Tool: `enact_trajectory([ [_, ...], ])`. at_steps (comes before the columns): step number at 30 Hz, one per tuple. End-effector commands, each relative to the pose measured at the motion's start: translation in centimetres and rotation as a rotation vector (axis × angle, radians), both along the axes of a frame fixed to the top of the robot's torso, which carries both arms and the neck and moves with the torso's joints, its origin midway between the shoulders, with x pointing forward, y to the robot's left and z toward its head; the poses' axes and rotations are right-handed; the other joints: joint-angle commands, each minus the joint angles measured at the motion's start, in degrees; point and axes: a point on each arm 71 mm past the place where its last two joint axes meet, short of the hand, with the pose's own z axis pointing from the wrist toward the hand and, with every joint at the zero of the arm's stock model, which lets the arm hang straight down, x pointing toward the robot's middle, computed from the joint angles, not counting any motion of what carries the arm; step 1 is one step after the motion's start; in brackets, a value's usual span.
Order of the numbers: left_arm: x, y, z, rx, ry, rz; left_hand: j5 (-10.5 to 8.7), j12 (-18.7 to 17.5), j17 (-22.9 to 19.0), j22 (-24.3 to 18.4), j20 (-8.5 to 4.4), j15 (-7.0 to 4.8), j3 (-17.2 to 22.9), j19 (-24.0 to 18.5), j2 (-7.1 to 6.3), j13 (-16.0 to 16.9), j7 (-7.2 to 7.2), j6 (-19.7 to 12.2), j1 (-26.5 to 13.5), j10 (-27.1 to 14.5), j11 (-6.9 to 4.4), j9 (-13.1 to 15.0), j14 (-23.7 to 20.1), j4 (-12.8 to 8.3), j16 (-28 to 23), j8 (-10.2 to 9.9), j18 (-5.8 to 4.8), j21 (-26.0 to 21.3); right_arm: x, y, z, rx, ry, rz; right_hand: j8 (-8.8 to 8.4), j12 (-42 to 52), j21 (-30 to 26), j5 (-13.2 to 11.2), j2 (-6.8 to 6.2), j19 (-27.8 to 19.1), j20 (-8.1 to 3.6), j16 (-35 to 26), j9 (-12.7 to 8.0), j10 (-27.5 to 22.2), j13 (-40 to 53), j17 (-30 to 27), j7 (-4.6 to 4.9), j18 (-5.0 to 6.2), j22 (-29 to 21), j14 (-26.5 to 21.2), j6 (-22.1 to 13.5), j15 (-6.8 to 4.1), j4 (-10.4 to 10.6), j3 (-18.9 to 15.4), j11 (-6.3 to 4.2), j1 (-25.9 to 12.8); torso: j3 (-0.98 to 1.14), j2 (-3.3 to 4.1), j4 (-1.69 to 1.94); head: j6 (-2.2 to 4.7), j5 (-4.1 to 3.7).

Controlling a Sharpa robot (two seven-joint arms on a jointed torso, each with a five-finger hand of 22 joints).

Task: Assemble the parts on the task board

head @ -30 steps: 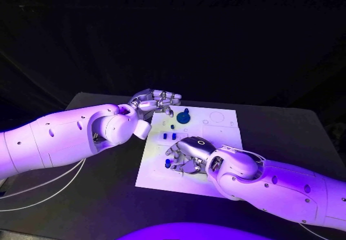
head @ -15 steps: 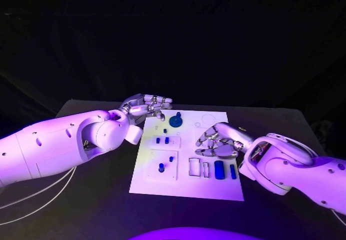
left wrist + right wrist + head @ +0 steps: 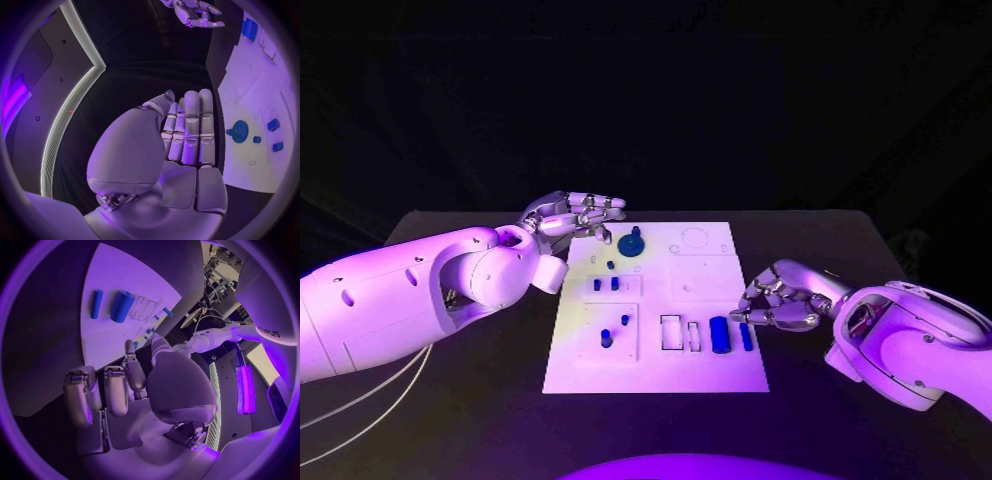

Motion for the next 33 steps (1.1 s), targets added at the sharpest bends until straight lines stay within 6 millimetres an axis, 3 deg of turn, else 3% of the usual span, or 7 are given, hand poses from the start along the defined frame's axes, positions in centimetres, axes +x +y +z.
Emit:
enact_trajectory([
  [1, 0.0, -0.2, 0.1, -0.015, -0.004, -0.017, -0.09, 0.3, -0.1, -0.1, 0.00, 0.03, -0.3, 0.5, 0.33, 0.1, -0.14, -0.2, 0.0, -0.2, -0.04, -0.1, -0.4, 0.0, 0.2, 0.2, 0.75, -0.4, -0.4, -0.2, -0.7, -0.114, -0.009, -0.017, 0.36, 0.5, 0.3, -0.3, 0.25, 6.0, -0.01, 0.5, 0.6, 0.5, 0.8, 6.8, -0.03, -0.37, 15.1, 4.4, -0.6, -0.01, 0.4, -0.9, 0.09, 0.5, -0.04, -0.10, -0.20, -0.13, -0.43],
  [5, -0.1, -0.3, 0.1, -0.015, -0.003, -0.019, -0.09, 0.3, -0.1, -0.1, 0.00, 0.03, -0.3, 0.5, 0.33, 0.1, -0.14, -0.2, 0.0, -0.2, -0.04, -0.1, -0.4, 0.0, 0.2, 0.2, 0.75, -0.4, -0.8, 0.0, -1.8, -0.144, -0.011, -0.030, 0.52, 0.7, 0.3, -0.2, 0.32, 6.0, 0.00, 0.7, 1.1, 0.6, 1.1, 7.1, -0.03, -0.37, 15.1, 4.4, -0.8, 0.00, 1.0, -1.7, 0.09, 0.6, -0.07, -0.03, -0.05, -0.24, -0.59],
  [11, -0.1, -0.2, 0.1, -0.015, -0.003, -0.019, -0.09, 0.3, -0.1, -0.1, 0.00, 0.03, -0.3, 0.5, 0.33, 0.1, -0.14, -0.2, 0.0, -0.2, -0.04, -0.1, -0.4, 0.0, 0.2, 0.2, 0.75, -0.4, -0.7, 0.8, -3.0, -0.152, -0.019, -0.050, 0.65, 0.6, 0.3, 1.0, 0.60, 6.0, 0.02, 0.7, 1.8, 0.4, 1.3, 7.3, 0.01, -0.37, 15.1, 4.4, -1.2, 0.02, 1.5, -2.4, 0.12, 1.3, -0.06, -0.03, -0.11, -0.35, -0.64],
  [15, -0.1, -0.2, 0.1, -0.015, -0.003, -0.019, -0.11, 0.4, -0.2, -0.1, 0.00, 0.04, -0.5, 0.5, 0.34, 0.1, -0.07, -0.2, -0.2, -0.3, 0.00, -0.1, -0.5, 0.1, 0.2, 0.2, 0.75, -0.5, -0.6, 1.5, -3.5, -0.145, -0.023, -0.053, 0.66, 0.7, 0.3, 1.1, 0.57, 6.0, 0.03, 0.7, 1.9, 0.4, 1.4, 7.3, 0.03, -0.37, 15.1, 4.4, -1.3, 0.03, 1.6, -2.5, 0.14, 1.3, -0.06, -0.04, -0.08, -0.36, -1.08],
  [24, -0.1, -0.1, 0.1, -0.015, -0.006, -0.014, -0.11, 0.4, -0.2, -0.1, 0.01, 0.06, -0.6, 0.5, 0.33, 0.1, -0.03, -0.3, -0.3, -0.3, 0.02, -0.1, -0.5, 0.2, 0.2, 0.2, 0.75, -0.5, -0.4, 2.7, -4.6, -0.140, -0.010, -0.040, 0.73, 0.6, 0.3, 1.1, 0.62, 6.0, 0.05, 0.7, 2.2, 0.3, 1.4, 7.2, 0.04, -0.37, 15.1, 4.4, -1.4, 0.06, 2.0, -2.9, 0.17, 1.4, -0.06, -0.04, -0.08, -0.52, -0.73],
  [33, -0.1, 0.0, 0.1, -0.015, -0.007, -0.011, -0.11, 0.4, -0.2, -0.1, 0.02, 0.07, -0.6, 0.5, 0.34, 0.1, 0.03, -0.4, -0.3, -0.4, 0.05, -0.2, -0.5, 0.2, 0.2, 0.2, 0.74, -0.5, 0.0, 2.9, -5.5, -0.192, 0.015, -0.054, 1.07, 0.1, 0.3, 0.5, 0.66, 6.0, 0.12, 0.6, 3.4, -0.1, 1.3, 6.9, 0.04, -0.37, 15.1, 4.3, -1.7, 0.11, 3.5, -4.7, 0.20, 0.8, -0.11, -0.08, -0.03, -0.66, -0.52],
])
